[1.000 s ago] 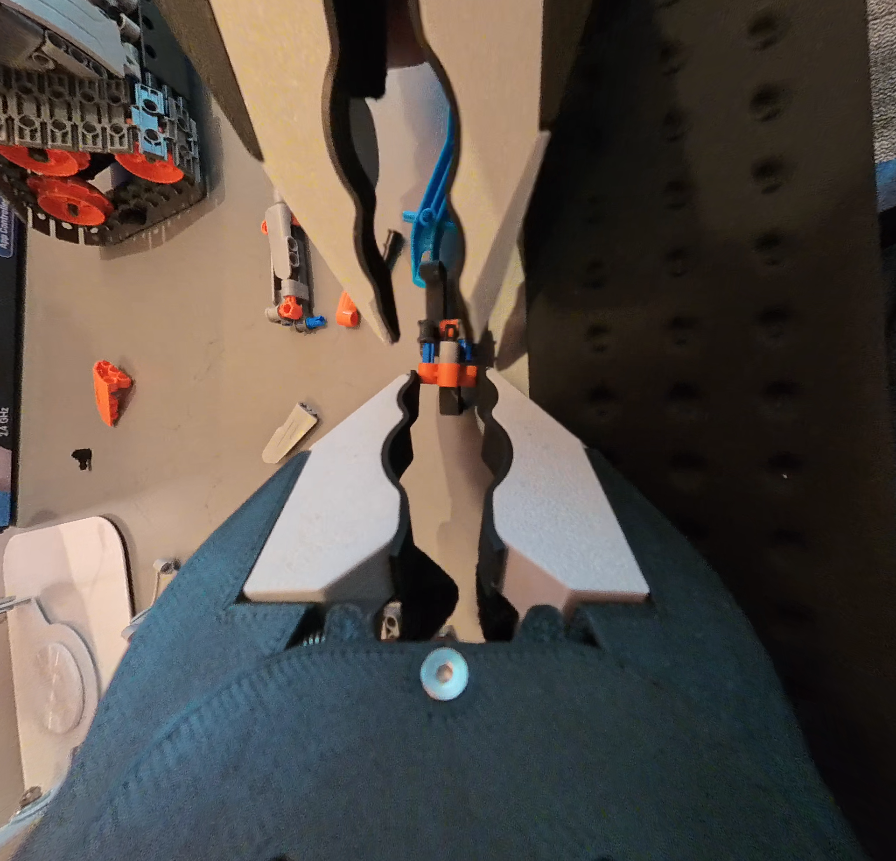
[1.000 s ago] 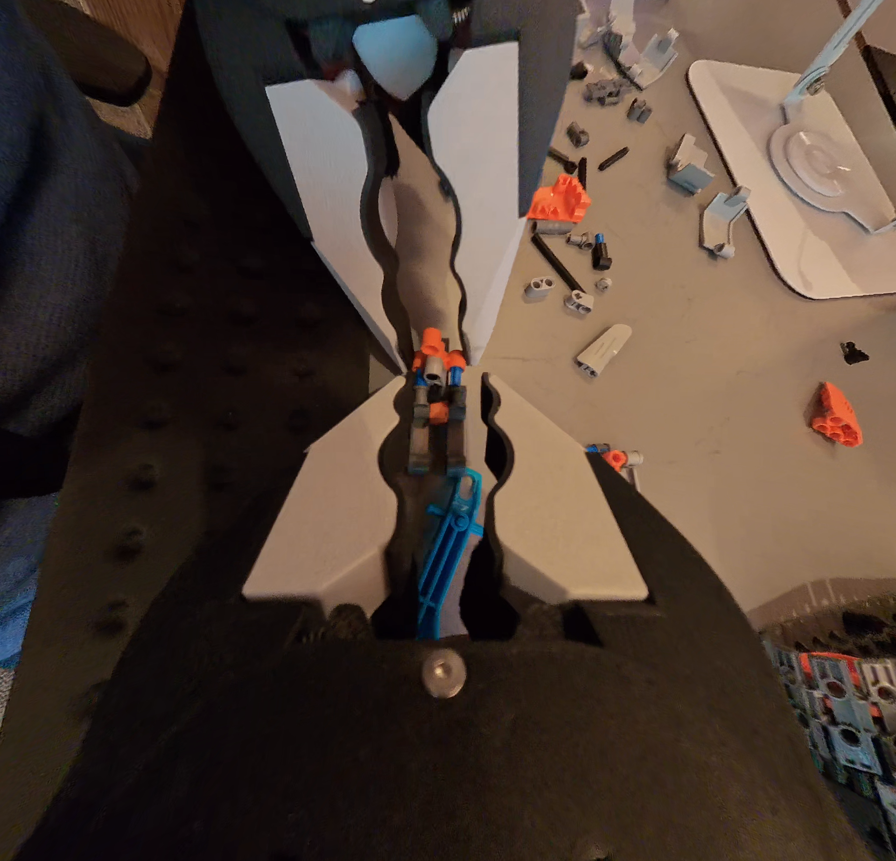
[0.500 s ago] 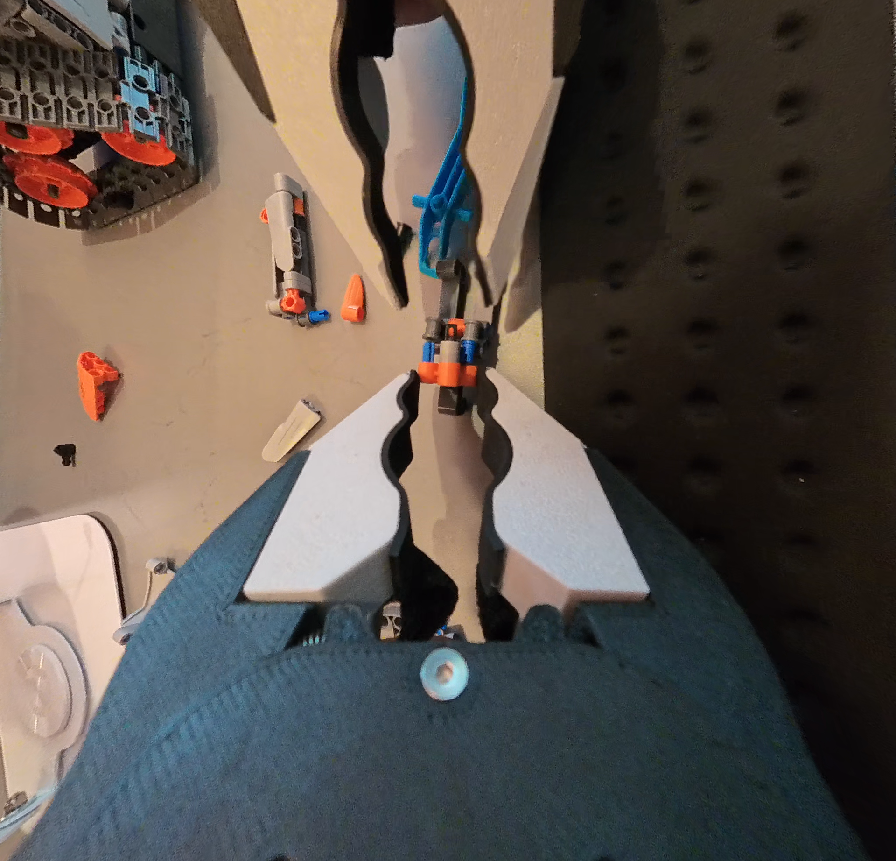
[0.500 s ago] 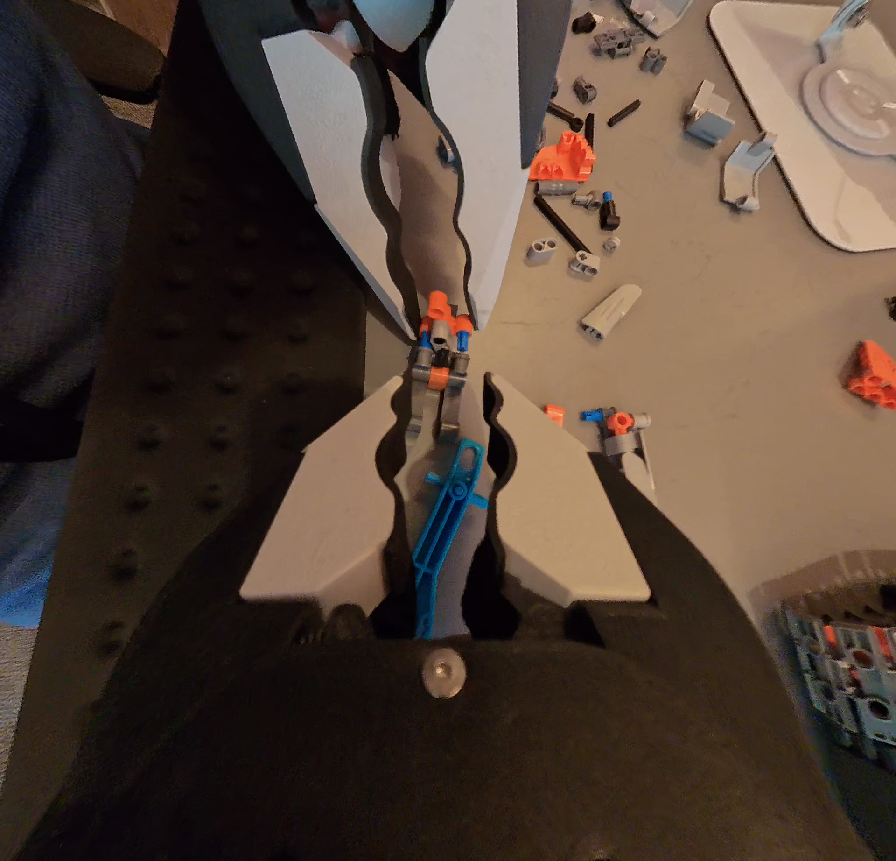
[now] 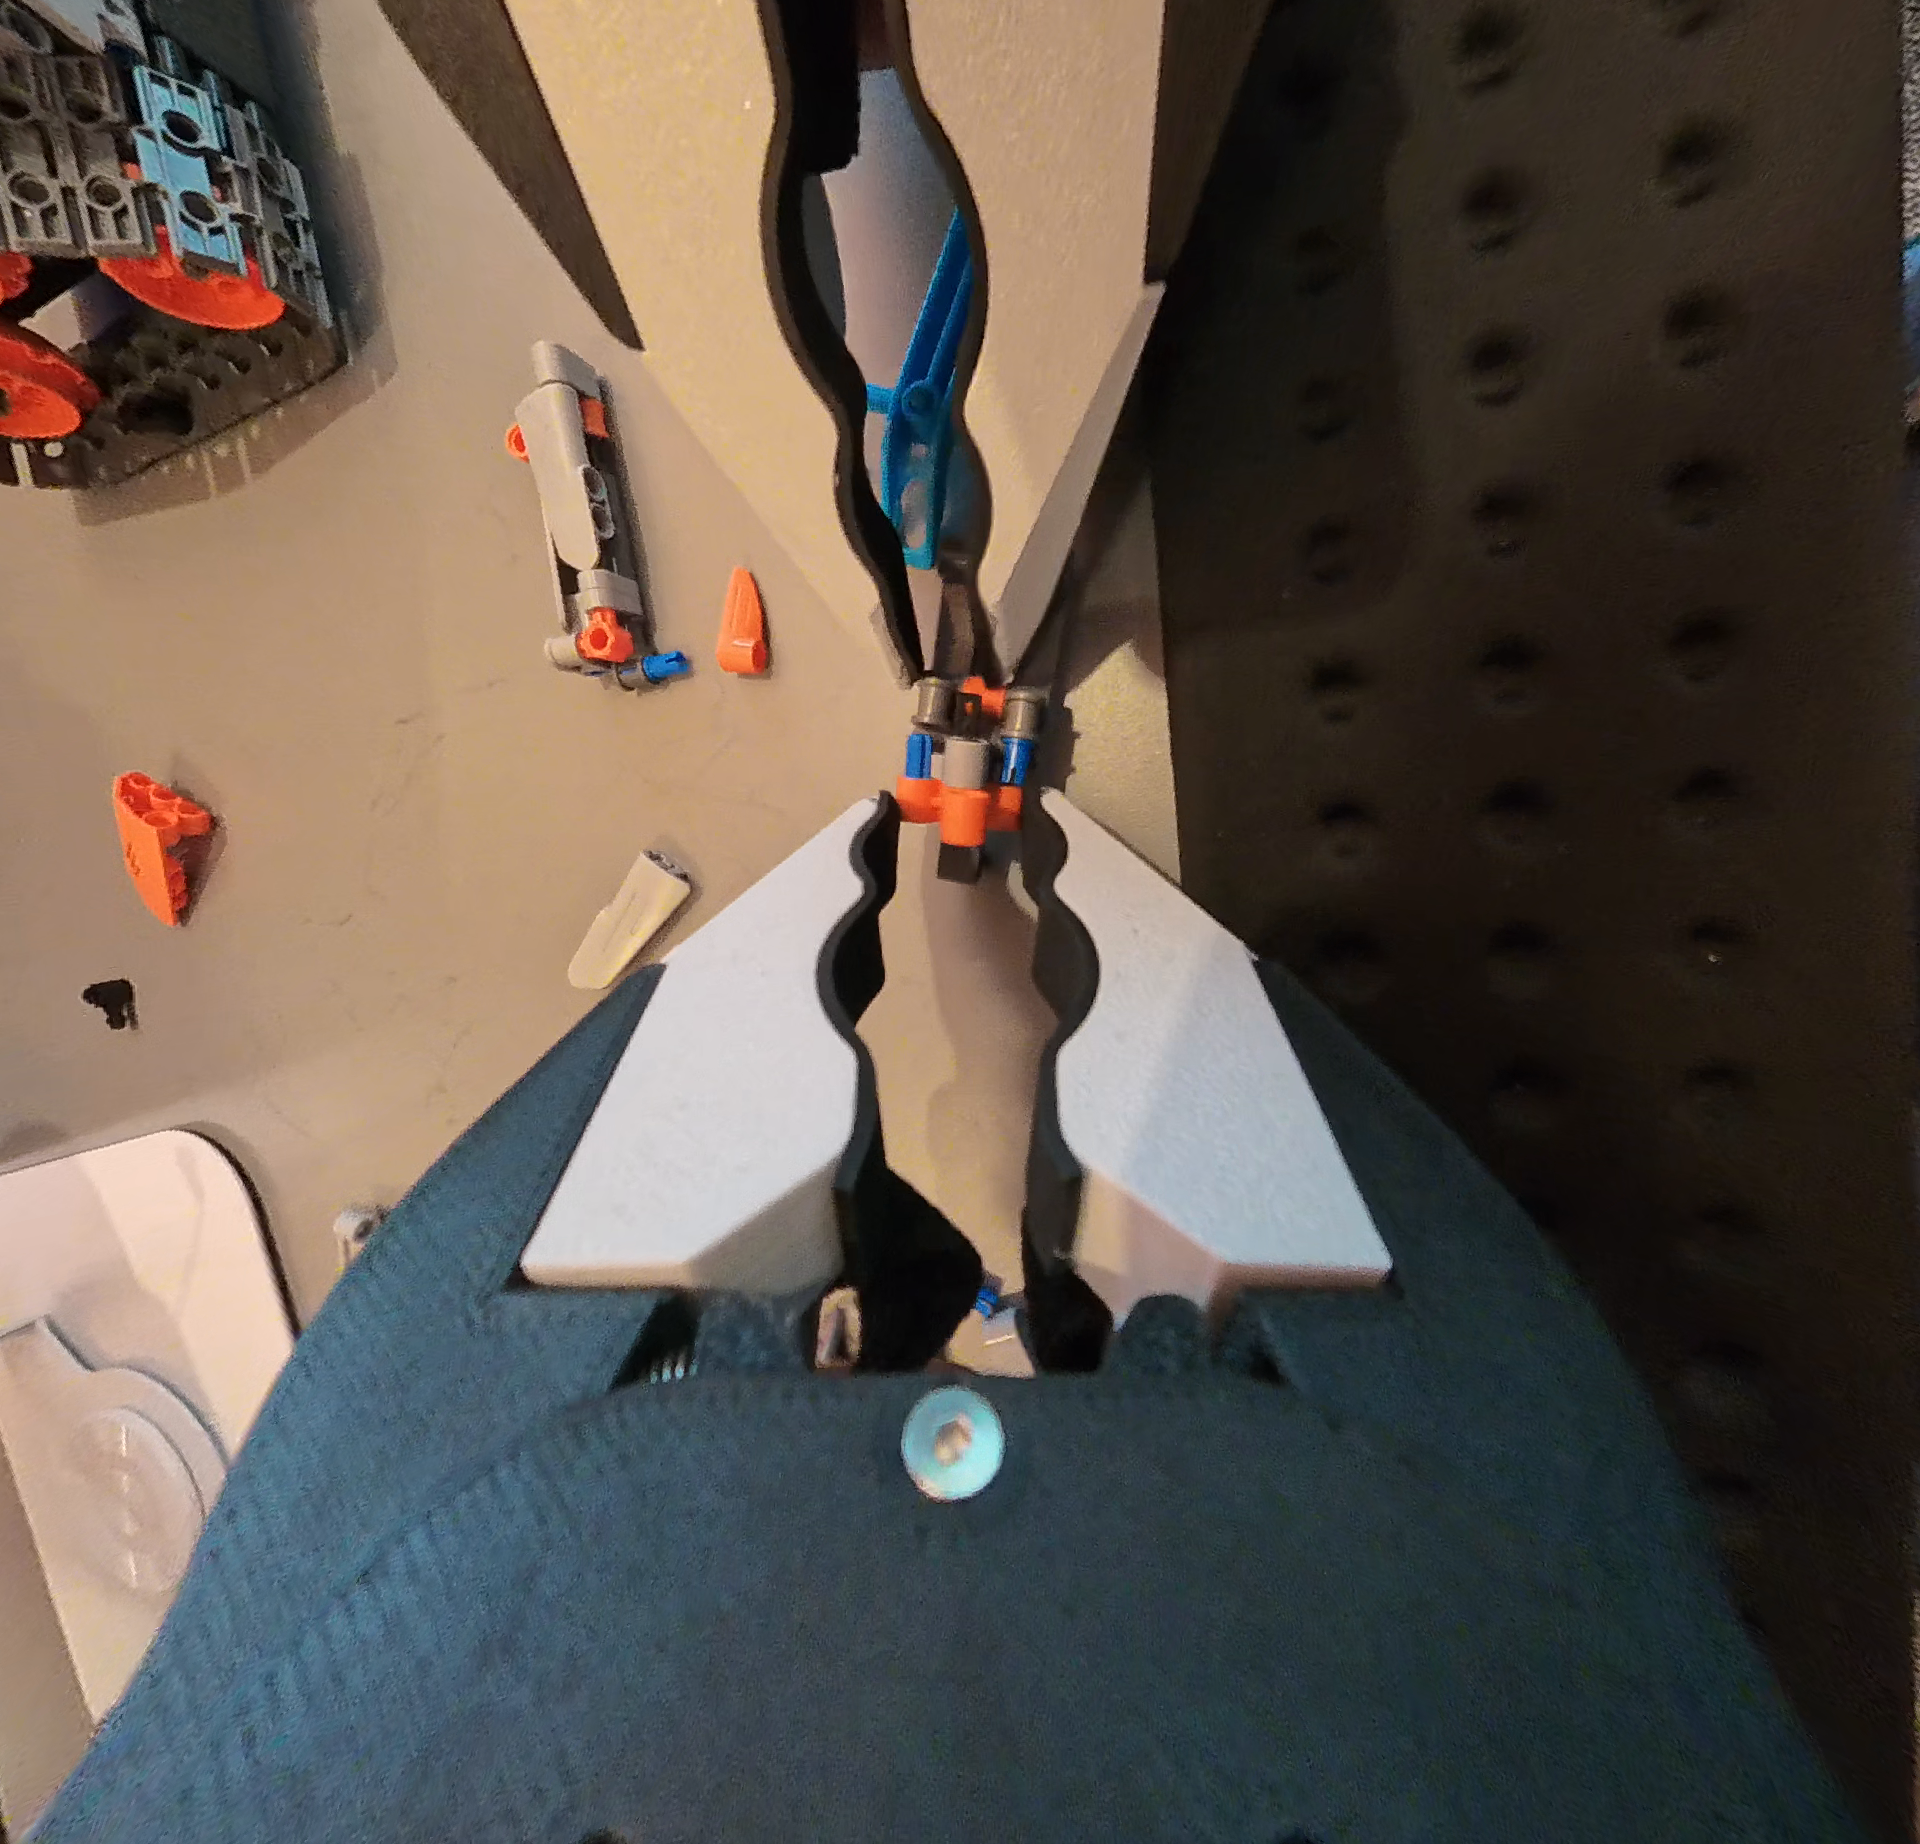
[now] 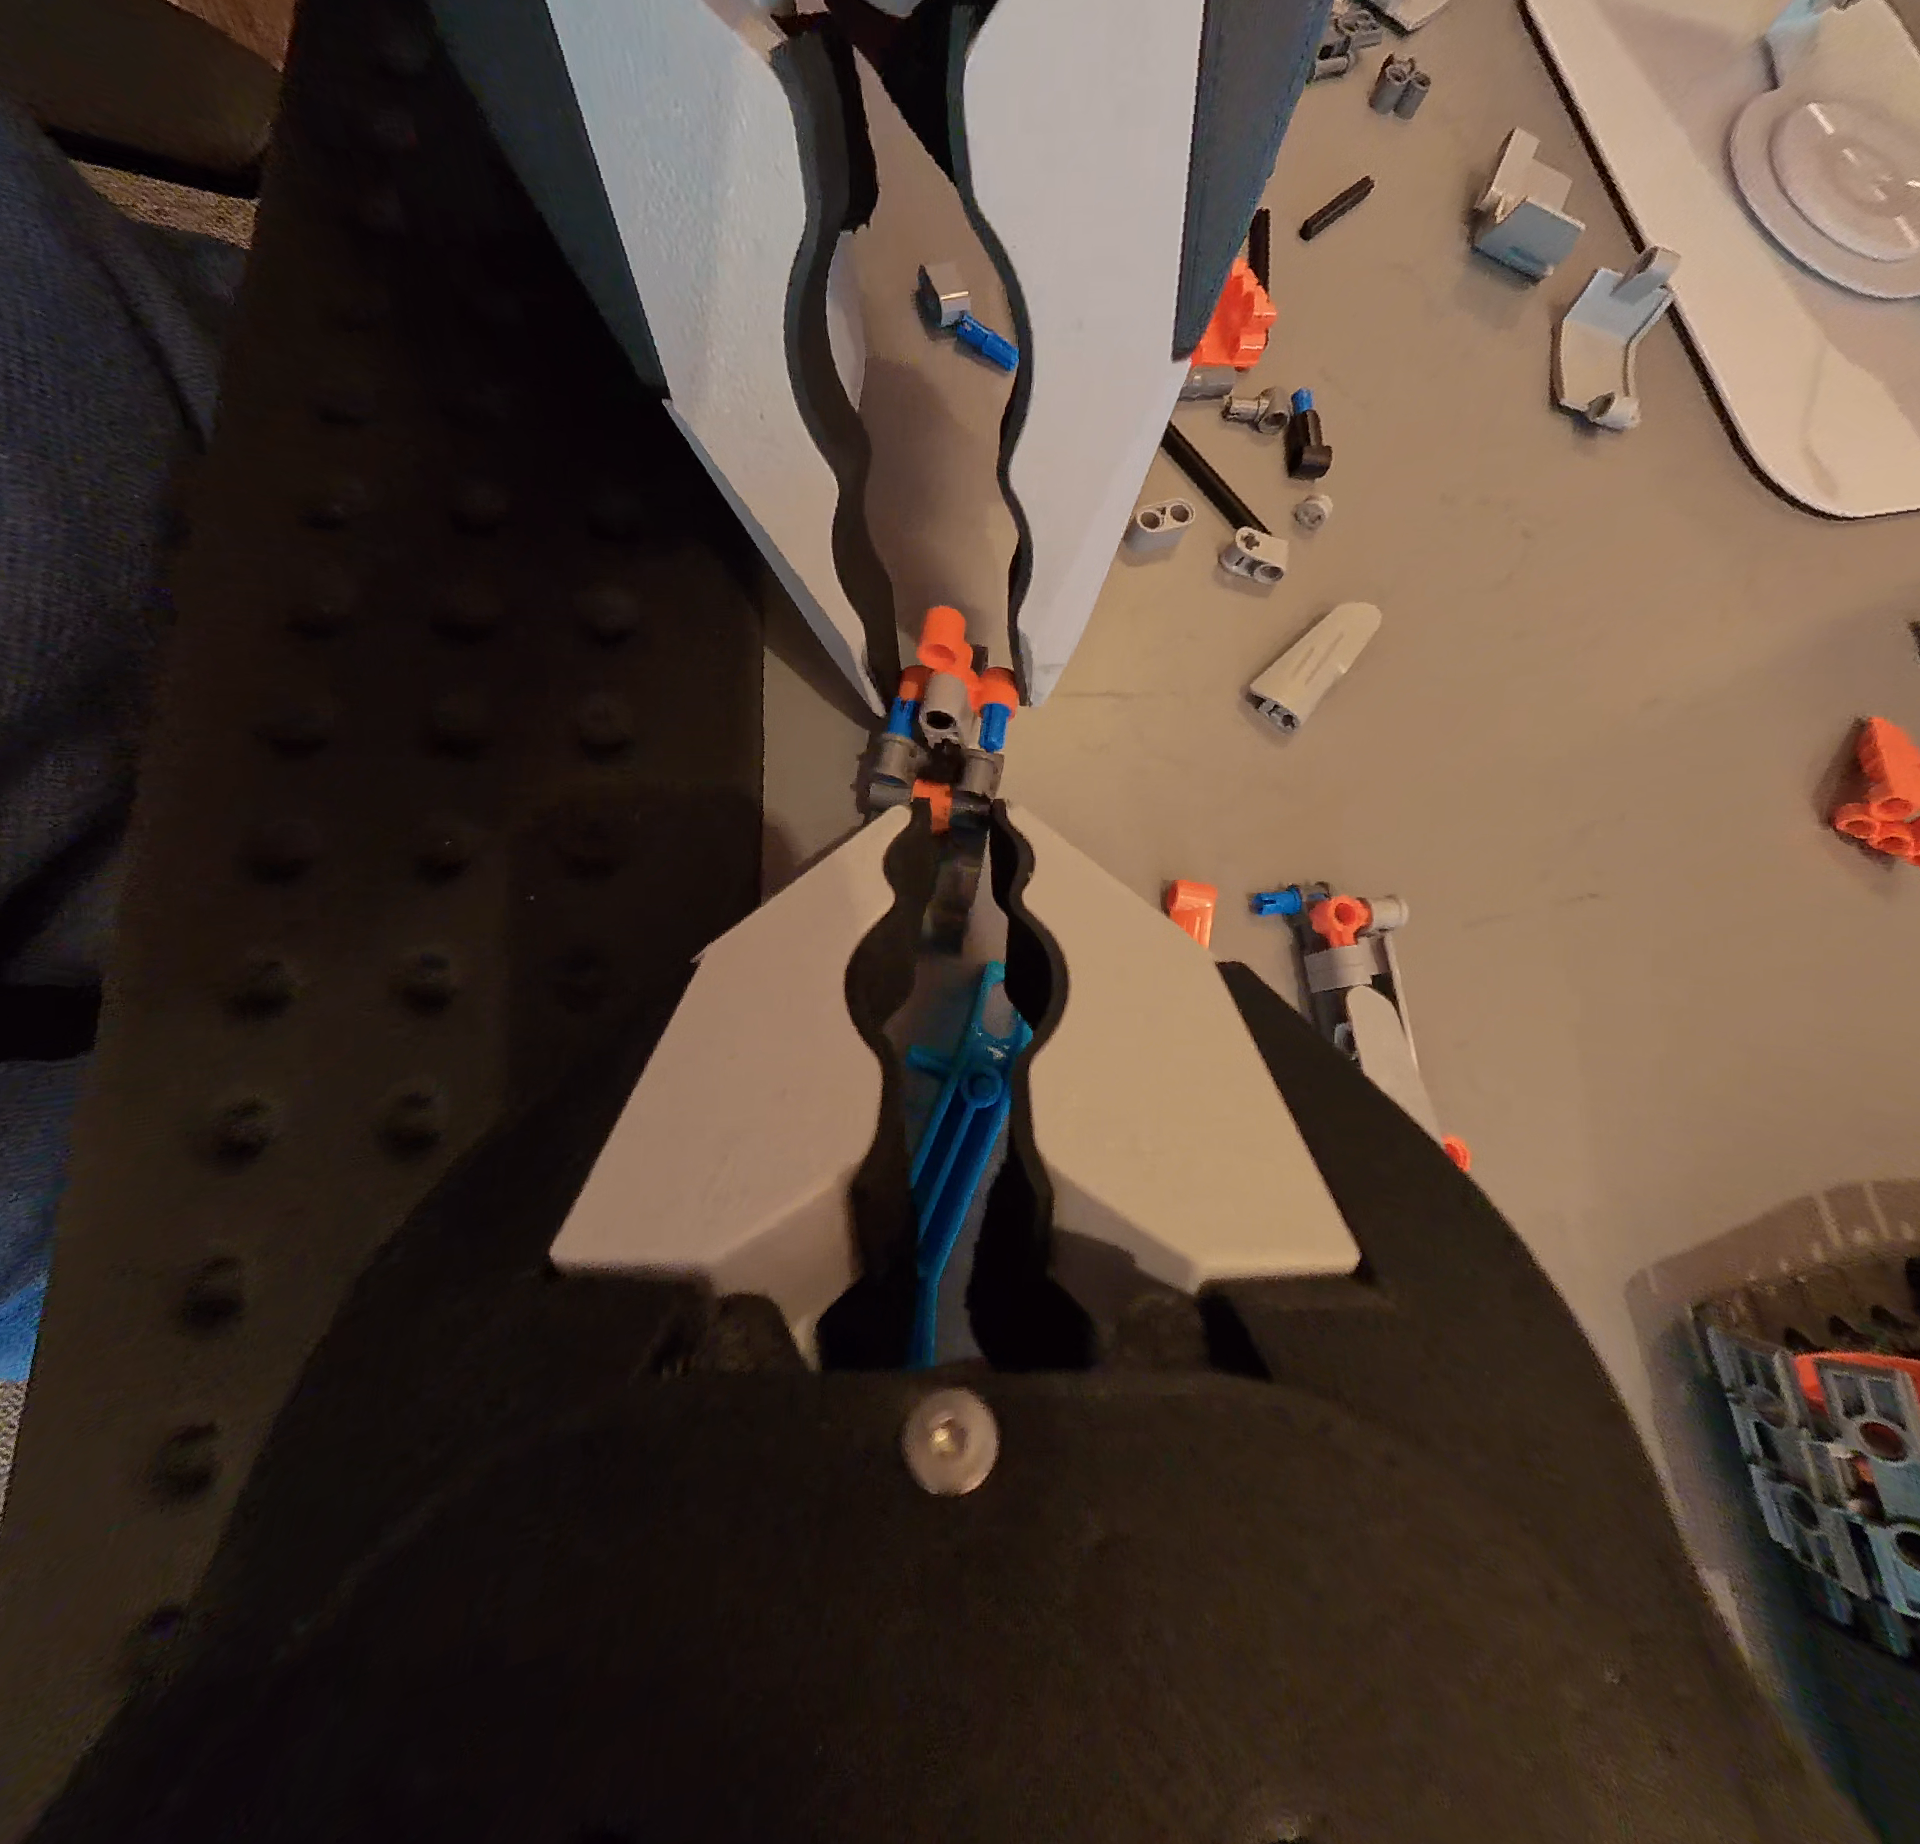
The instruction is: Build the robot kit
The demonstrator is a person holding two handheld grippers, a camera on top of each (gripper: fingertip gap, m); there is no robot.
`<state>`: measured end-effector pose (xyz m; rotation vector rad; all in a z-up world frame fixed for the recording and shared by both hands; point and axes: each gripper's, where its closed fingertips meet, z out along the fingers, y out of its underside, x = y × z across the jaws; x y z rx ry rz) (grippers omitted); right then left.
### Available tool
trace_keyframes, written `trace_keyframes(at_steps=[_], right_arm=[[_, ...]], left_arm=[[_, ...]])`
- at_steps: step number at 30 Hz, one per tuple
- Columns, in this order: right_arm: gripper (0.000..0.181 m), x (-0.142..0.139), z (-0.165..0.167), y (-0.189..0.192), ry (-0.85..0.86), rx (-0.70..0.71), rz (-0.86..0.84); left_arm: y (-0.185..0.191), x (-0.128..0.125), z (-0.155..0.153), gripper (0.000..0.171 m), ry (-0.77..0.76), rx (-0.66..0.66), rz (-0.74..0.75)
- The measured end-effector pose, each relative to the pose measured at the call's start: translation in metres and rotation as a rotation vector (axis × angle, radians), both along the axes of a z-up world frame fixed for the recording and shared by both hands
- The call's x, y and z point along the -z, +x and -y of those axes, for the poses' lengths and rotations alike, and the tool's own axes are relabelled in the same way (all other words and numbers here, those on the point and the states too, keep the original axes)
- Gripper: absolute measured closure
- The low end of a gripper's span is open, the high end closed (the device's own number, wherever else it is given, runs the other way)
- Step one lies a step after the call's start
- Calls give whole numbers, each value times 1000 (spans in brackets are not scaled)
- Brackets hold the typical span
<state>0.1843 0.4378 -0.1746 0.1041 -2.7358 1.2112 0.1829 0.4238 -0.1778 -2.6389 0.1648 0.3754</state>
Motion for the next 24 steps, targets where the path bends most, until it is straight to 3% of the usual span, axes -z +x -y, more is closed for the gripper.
trace_keyframes(at_steps=[3, 9, 24], right_arm=[[166, -6, -1, 0, -27, -5, 4], [181, -13, 4, -9, -66, 12, 5], [181, -9, 7, -13, -62, 23, 6]], left_arm=[[-1, 1, 0, 149, -4, 8, 7], [-3, 1, -3, 149, -8, 1, -8], [-7, 0, -8, 149, 59, 21, -13]])
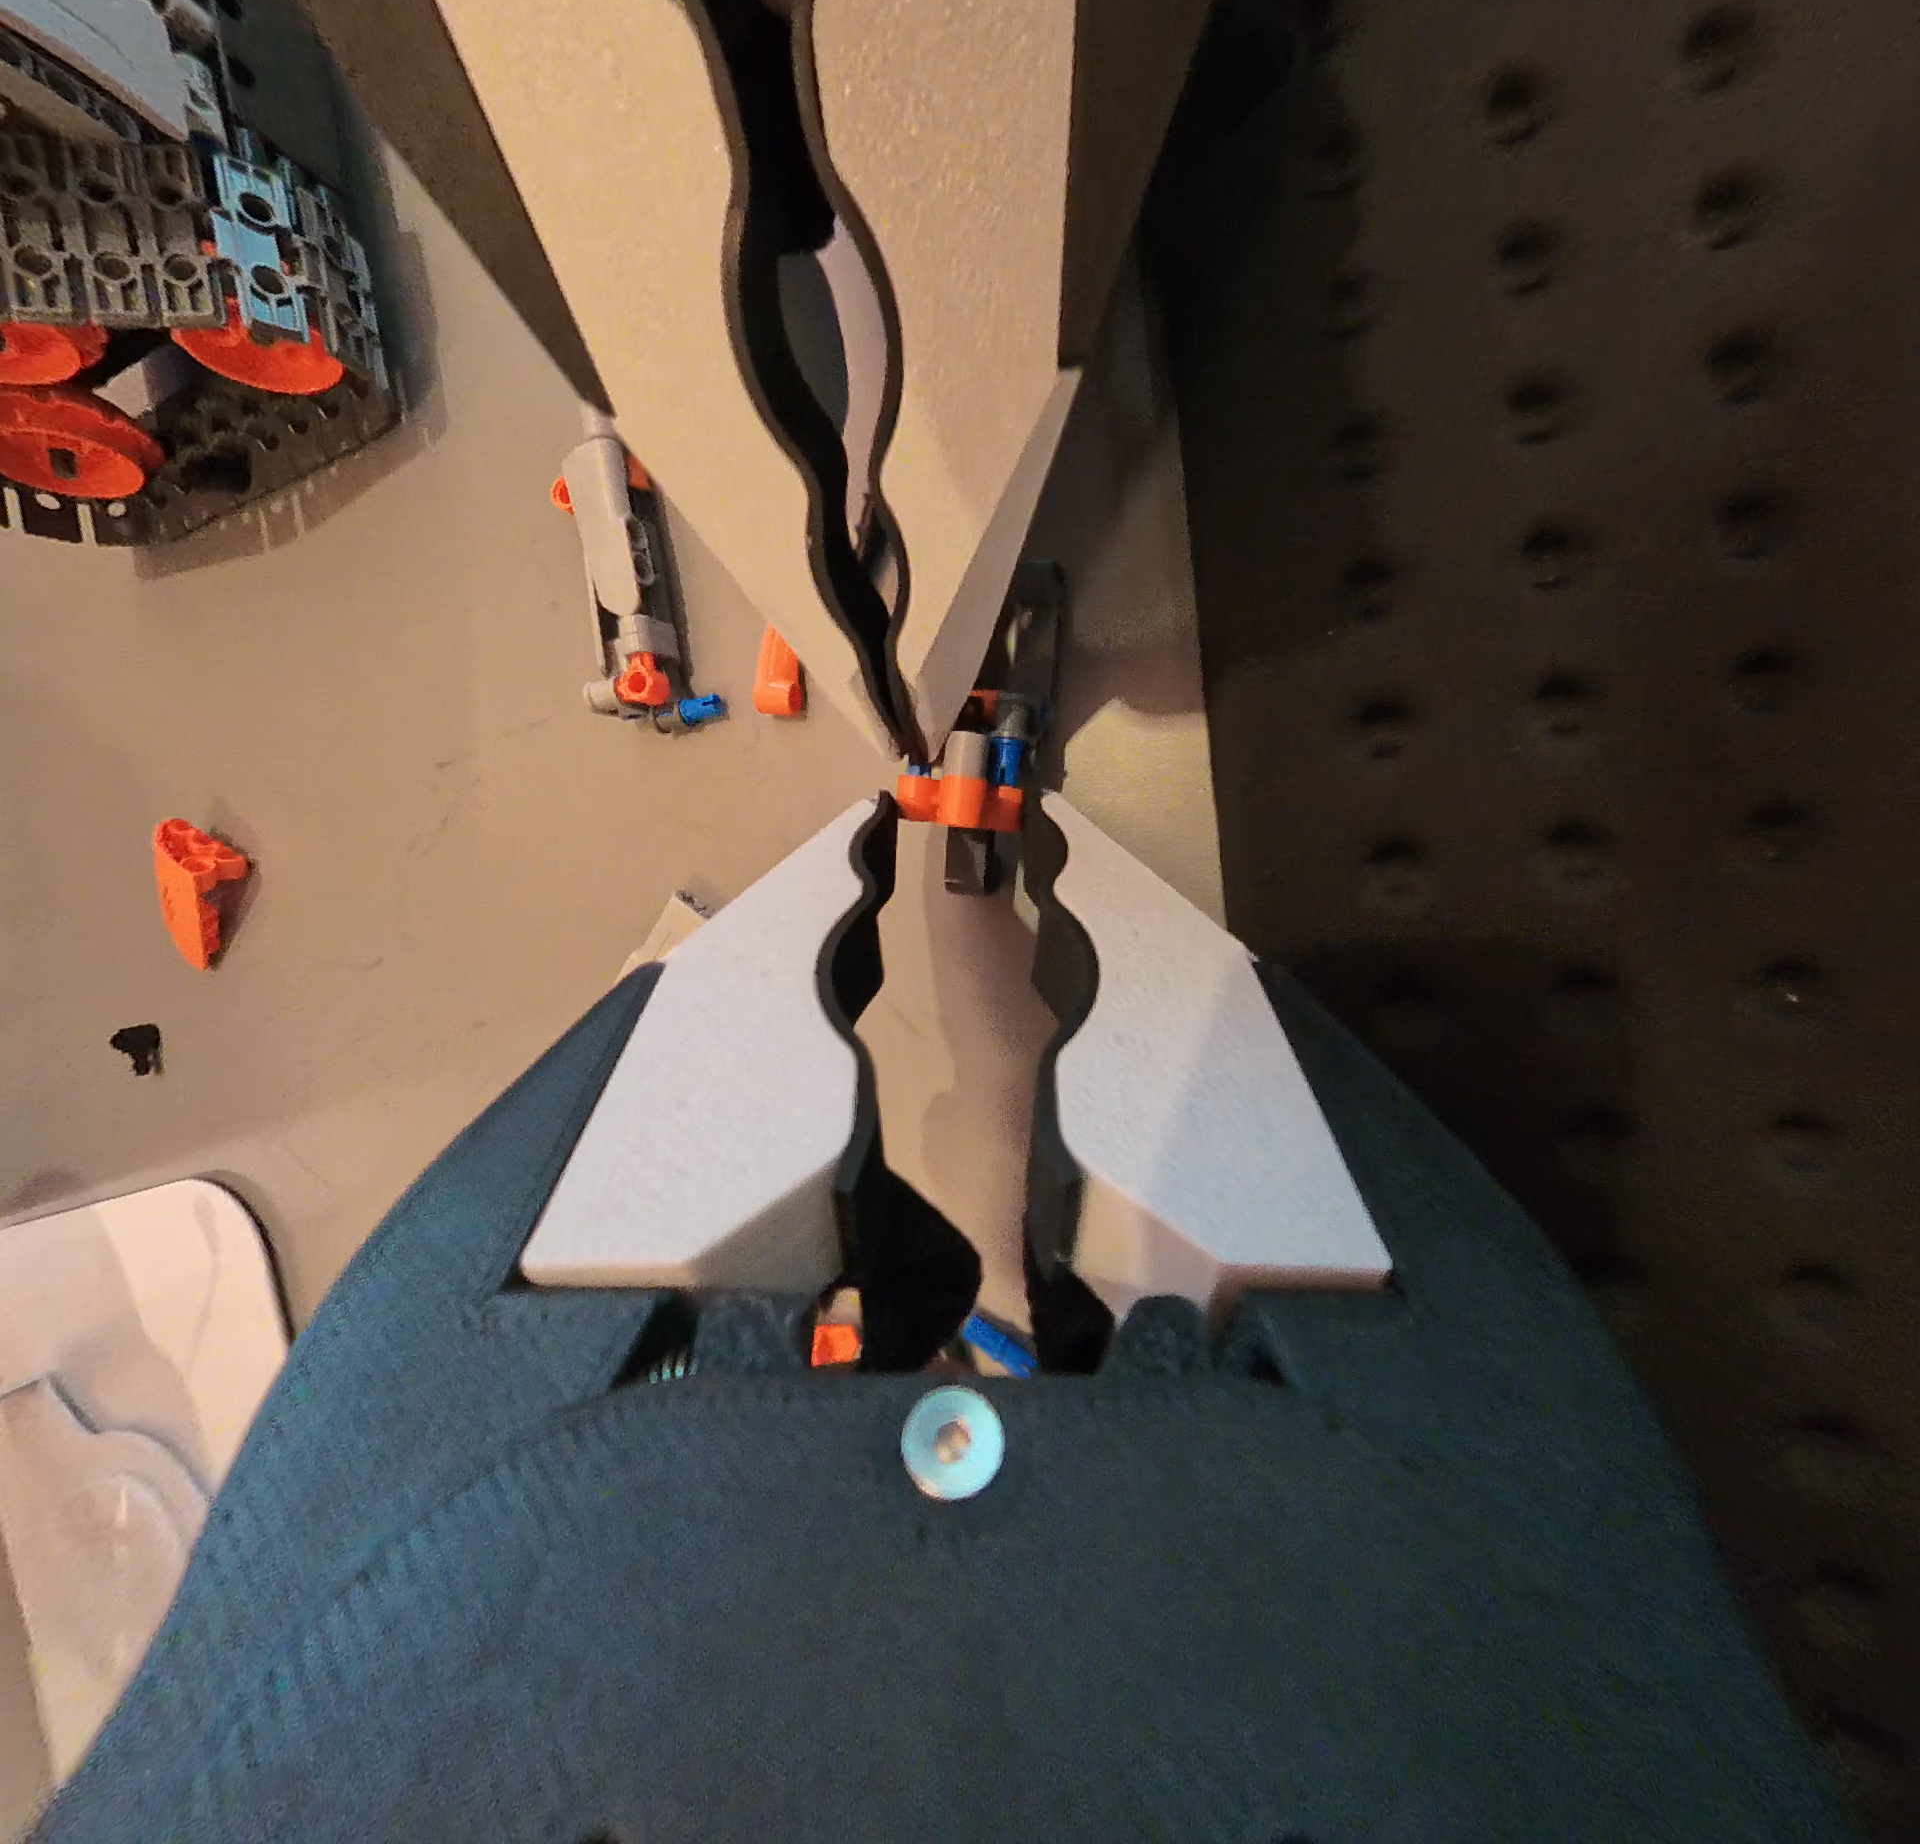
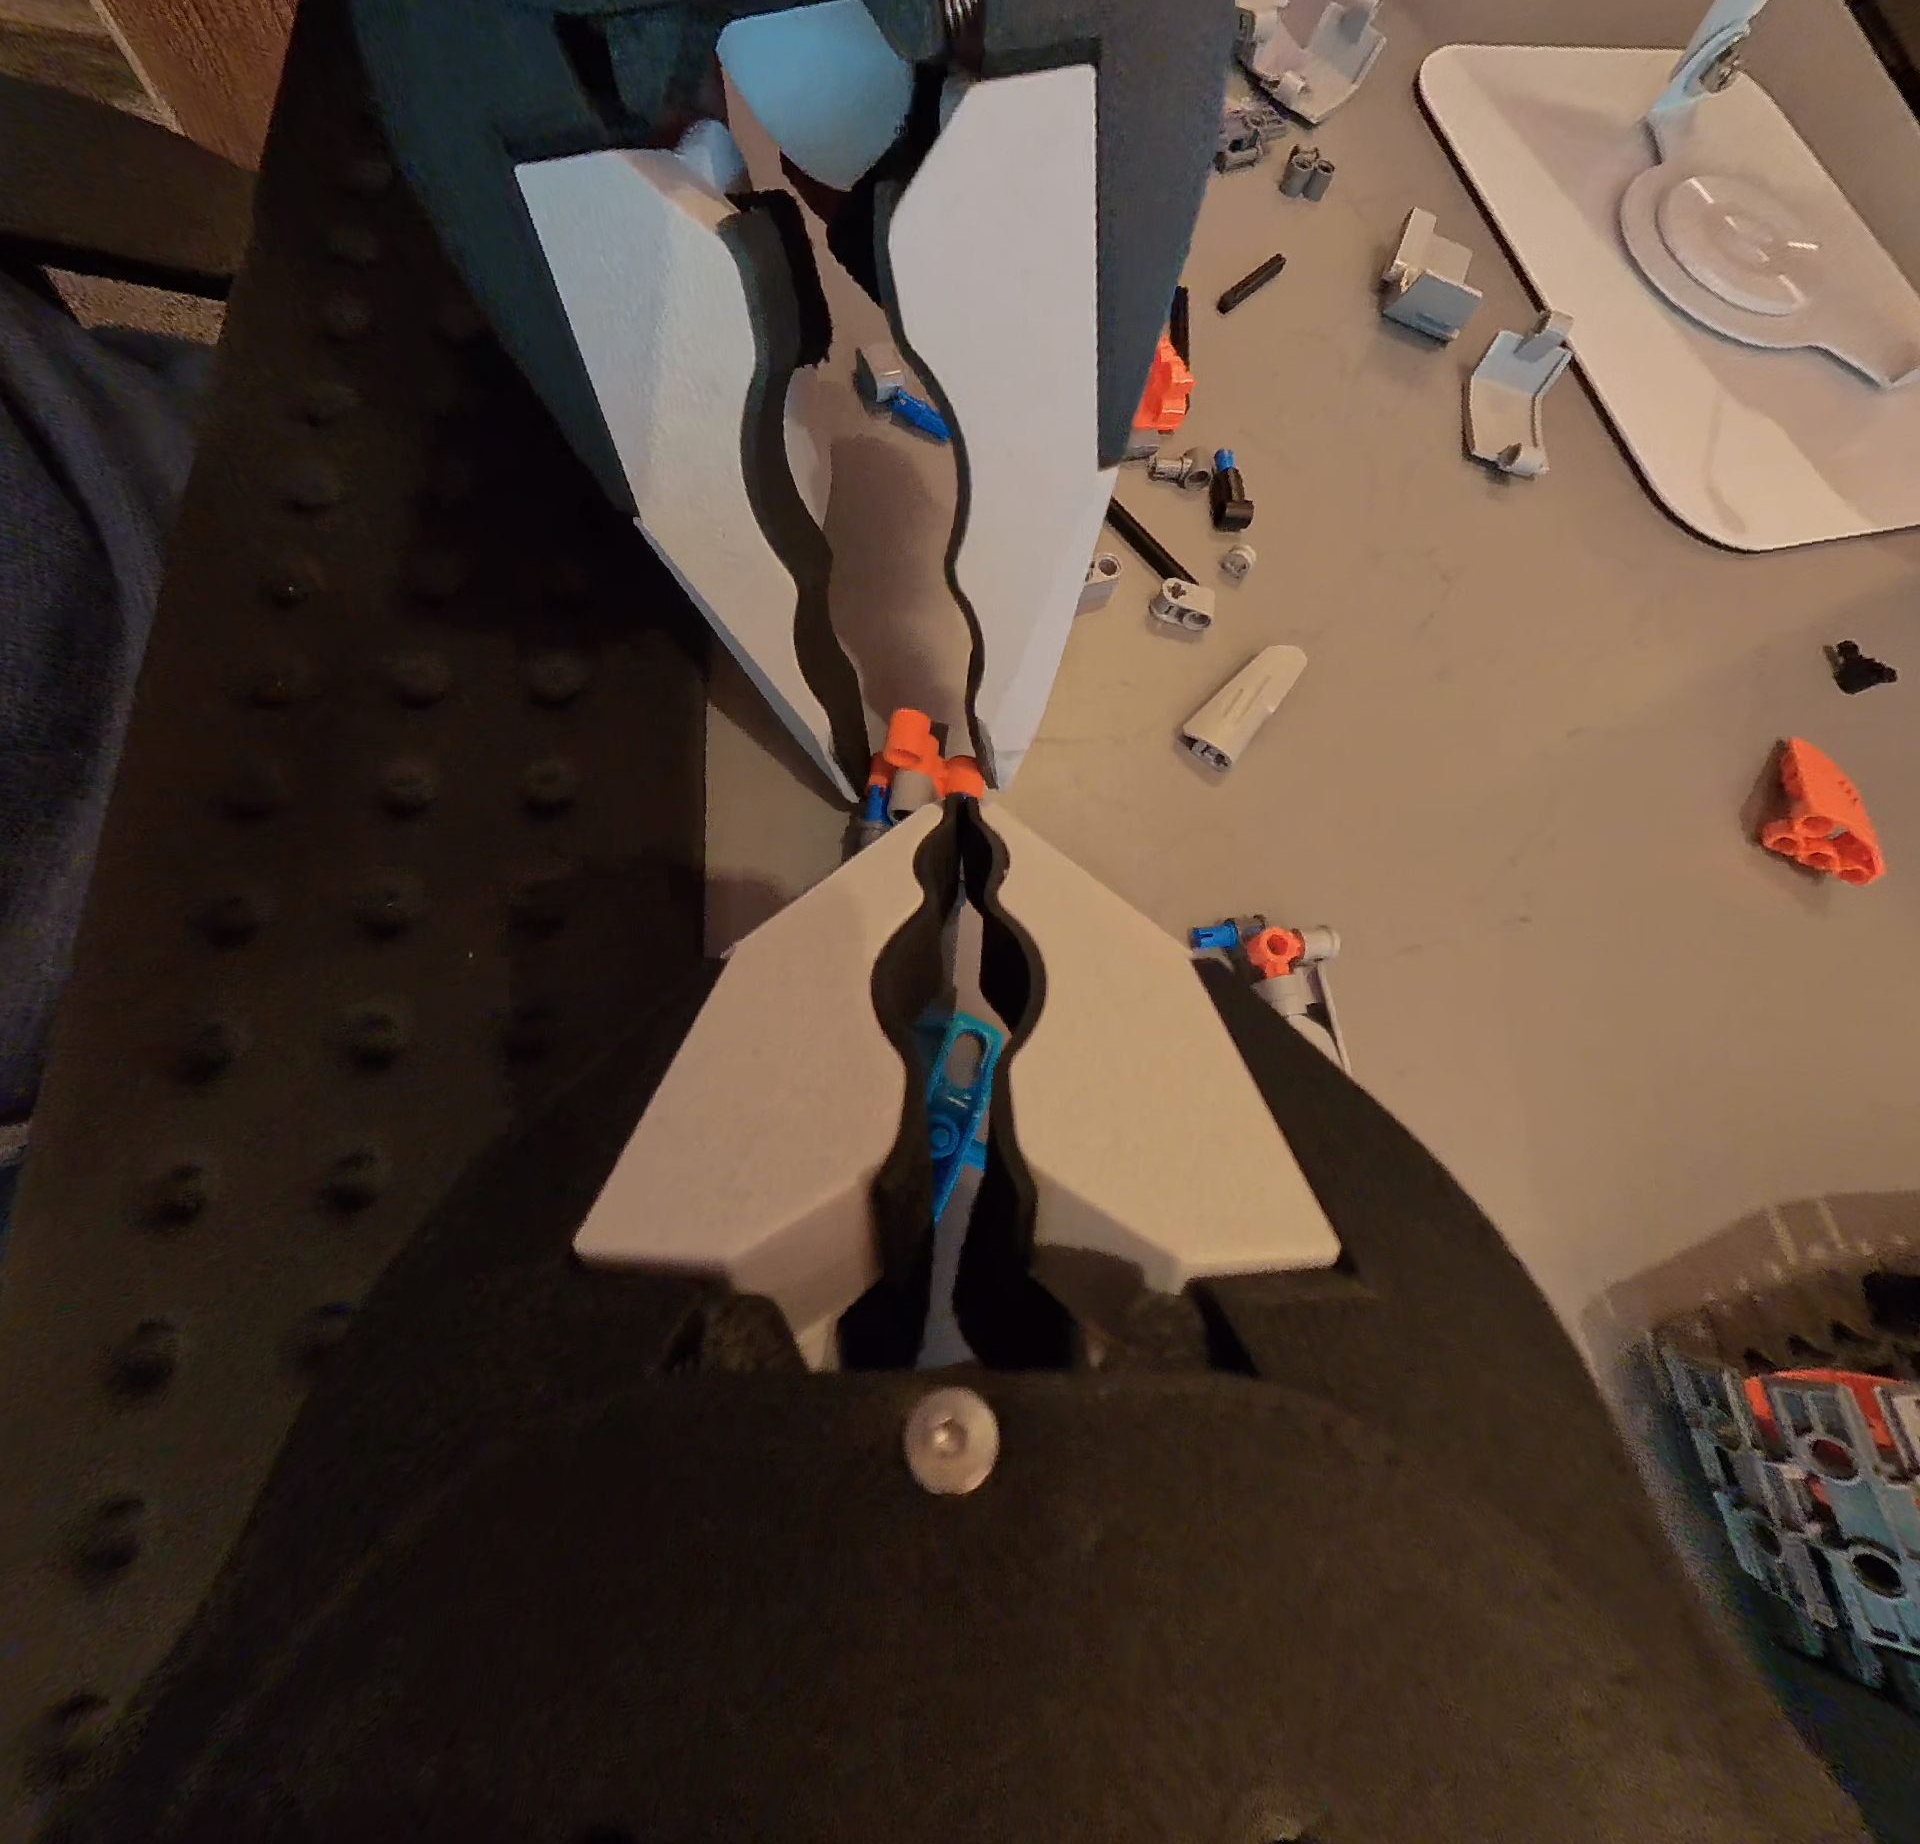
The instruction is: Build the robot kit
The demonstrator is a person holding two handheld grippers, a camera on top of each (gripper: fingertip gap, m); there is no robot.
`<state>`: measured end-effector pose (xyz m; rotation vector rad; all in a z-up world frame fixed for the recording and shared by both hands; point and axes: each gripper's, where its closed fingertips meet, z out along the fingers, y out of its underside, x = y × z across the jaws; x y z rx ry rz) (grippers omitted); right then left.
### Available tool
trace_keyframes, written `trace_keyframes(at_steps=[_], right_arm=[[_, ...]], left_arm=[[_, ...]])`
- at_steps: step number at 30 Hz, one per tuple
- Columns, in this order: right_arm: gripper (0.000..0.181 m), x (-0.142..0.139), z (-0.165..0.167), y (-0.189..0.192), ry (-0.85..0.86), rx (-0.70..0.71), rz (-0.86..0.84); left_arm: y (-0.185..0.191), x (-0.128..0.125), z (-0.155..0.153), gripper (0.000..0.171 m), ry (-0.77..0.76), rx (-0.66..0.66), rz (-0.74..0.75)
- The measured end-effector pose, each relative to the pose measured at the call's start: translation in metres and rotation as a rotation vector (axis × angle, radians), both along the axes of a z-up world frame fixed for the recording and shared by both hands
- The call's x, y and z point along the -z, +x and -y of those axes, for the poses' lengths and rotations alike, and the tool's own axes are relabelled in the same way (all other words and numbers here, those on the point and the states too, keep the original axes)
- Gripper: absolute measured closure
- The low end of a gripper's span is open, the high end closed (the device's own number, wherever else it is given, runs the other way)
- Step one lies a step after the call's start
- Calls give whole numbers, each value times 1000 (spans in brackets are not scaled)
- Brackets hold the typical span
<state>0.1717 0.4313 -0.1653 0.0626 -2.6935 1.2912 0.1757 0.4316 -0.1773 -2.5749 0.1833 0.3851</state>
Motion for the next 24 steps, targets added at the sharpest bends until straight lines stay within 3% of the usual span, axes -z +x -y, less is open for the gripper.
trace_keyframes(at_steps=[8, 16, 18, 24], right_arm=[[181, 1, -1, -1, -30, -4, 60], [181, 1, -2, -2, -41, -4, 73], [181, 1, -2, -2, -44, -6, 78], [181, 1, -2, -1, -50, -19, 87]], left_arm=[[0, -2, -2, 149, 236, 68, 10], [-2, 3, 4, 149, 297, 115, 75], [-1, -7, 1, 149, 359, 119, 132], [0, -2, -1, 148, 324, 188, 160]])
